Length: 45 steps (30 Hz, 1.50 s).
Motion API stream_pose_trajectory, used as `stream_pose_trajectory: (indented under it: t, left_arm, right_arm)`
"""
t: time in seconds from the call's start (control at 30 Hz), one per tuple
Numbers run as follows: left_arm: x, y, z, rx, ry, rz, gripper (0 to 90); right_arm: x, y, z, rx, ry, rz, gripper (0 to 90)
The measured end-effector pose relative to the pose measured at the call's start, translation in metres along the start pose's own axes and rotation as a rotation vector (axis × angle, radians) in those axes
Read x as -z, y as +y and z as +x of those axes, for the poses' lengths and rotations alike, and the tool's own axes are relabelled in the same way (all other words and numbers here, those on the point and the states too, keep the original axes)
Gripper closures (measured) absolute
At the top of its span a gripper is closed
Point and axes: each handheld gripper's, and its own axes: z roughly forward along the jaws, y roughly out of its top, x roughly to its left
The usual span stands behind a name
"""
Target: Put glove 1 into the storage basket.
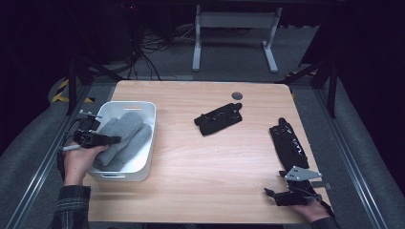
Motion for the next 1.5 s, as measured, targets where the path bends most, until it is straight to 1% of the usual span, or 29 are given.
stream_pose_trajectory:
  t: [0.1,0.13,0.17,0.2,0.27,0.3,0.37,0.4,0.43,0.47,0.5,0.53,0.6,0.63,0.67,0.7,0.73,0.8,0.87,0.93,0.97,1.07,1.1,1.17,1.23,1.33,1.43,1.5]
  left_arm:
    - [0.004,0.0,0.0,0.0,-0.003,-0.02,56.7]
    - [0.004,0.0,-0.001,-0.001,-0.014,-0.025,57.3]
    - [0.006,0.0,-0.001,-0.002,-0.045,-0.032,58.0]
    - [0.006,0.0,-0.003,-0.005,-0.059,-0.033,58.3]
    - [0.005,-0.001,-0.005,-0.015,-0.084,-0.025,58.3]
    - [0.003,-0.001,-0.005,-0.014,-0.09,-0.02,58.1]
    - [-0.002,-0.001,-0.006,-0.026,-0.09,0.011,57.1]
    - [-0.005,-0.002,-0.006,-0.023,-0.1,0.028,56.4]
    - [-0.007,-0.002,-0.006,-0.017,-0.103,0.047,55.5]
    - [-0.007,-0.002,-0.006,-0.022,-0.104,0.055,53.1]
    - [-0.007,-0.002,-0.007,-0.028,-0.109,0.052,50.9]
    - [-0.007,-0.002,-0.007,-0.032,-0.104,0.049,47.8]
    - [-0.006,-0.002,-0.008,-0.06,-0.07,0.063,38.9]
    - [-0.005,-0.002,-0.009,-0.067,-0.051,0.063,35.4]
    - [-0.004,-0.001,-0.011,-0.078,-0.034,0.068,30.0]
    - [-0.003,-0.001,-0.012,-0.093,-0.022,0.068,26.9]
    - [-0.002,-0.001,-0.013,-0.1,-0.021,0.069,25.6]
    - [0.001,0.0,-0.015,-0.116,0.001,0.053,22.0]
    - [0.004,0.0,-0.017,-0.12,0.014,0.039,19.8]
    - [0.009,0.001,-0.02,-0.133,0.038,0.026,16.8]
    - [0.011,0.002,-0.022,-0.137,0.042,0.017,16.5]
    - [0.017,0.004,-0.029,-0.155,0.037,-0.01,16.5]
    - [0.018,0.005,-0.031,-0.163,0.035,-0.018,16.5]
    - [0.019,0.007,-0.037,-0.174,0.015,-0.034,16.5]
    - [0.019,0.009,-0.044,-0.192,0.008,-0.042,16.6]
    - [0.018,0.012,-0.057,-0.218,-0.016,-0.057,16.5]
    - [0.015,0.014,-0.069,-0.234,-0.046,-0.071,16.5]
    - [0.012,0.016,-0.077,-0.246,-0.074,-0.074,16.5]
  right_arm:
    - [0.0,0.0,0.0,0.0,0.0,0.0,11.3]
    - [0.0,0.0,0.0,0.0,0.0,0.0,11.3]
    - [0.0,0.0,0.0,0.0,0.0,0.0,11.4]
    - [0.0,0.0,0.0,0.0,0.0,0.0,11.3]
    - [0.0,0.0,0.0,0.0,-0.001,0.0,11.3]
    - [0.0,0.0,0.0,-0.001,0.0,0.0,11.3]
    - [0.0,0.0,0.0,0.0,-0.001,0.0,11.3]
    - [0.0,0.0,0.0,0.0,-0.001,0.0,11.3]
    - [0.0,0.0,0.0,-0.001,-0.001,-0.001,11.3]
    - [0.0,0.0,0.0,0.0,-0.001,0.0,11.3]
    - [0.0,0.0,0.0,-0.001,-0.001,0.0,11.3]
    - [0.0,0.0,0.0,0.0,-0.001,0.0,11.3]
    - [0.0,0.0,0.0,0.0,-0.001,0.0,11.3]
    - [0.0,0.0,0.0,-0.001,-0.001,0.0,11.3]
    - [0.0,0.0,0.0,0.0,-0.001,0.0,11.4]
    - [0.0,0.0,0.0,0.0,-0.001,0.0,11.3]
    - [0.0,0.0,0.0,0.0,-0.001,0.0,11.3]
    - [0.0,0.0,0.0,0.0,-0.001,0.0,11.3]
    - [0.0,0.0,0.0,-0.001,-0.002,-0.001,11.3]
    - [0.0,0.0,0.0,-0.001,-0.001,-0.001,11.3]
    - [0.0,0.0,0.0,0.0,-0.001,0.0,11.3]
    - [0.0,0.0,0.0,0.0,-0.001,0.0,11.4]
    - [0.0,0.0,0.0,0.0,-0.001,0.0,11.3]
    - [0.0,0.0,0.0,0.0,-0.001,0.0,11.3]
    - [0.0,0.0,0.0,-0.001,-0.001,0.0,11.3]
    - [0.0,0.0,0.0,-0.001,-0.001,0.0,11.3]
    - [0.0,0.0,0.0,0.0,-0.001,0.0,11.3]
    - [0.0,0.0,0.0,-0.001,-0.001,0.0,11.3]
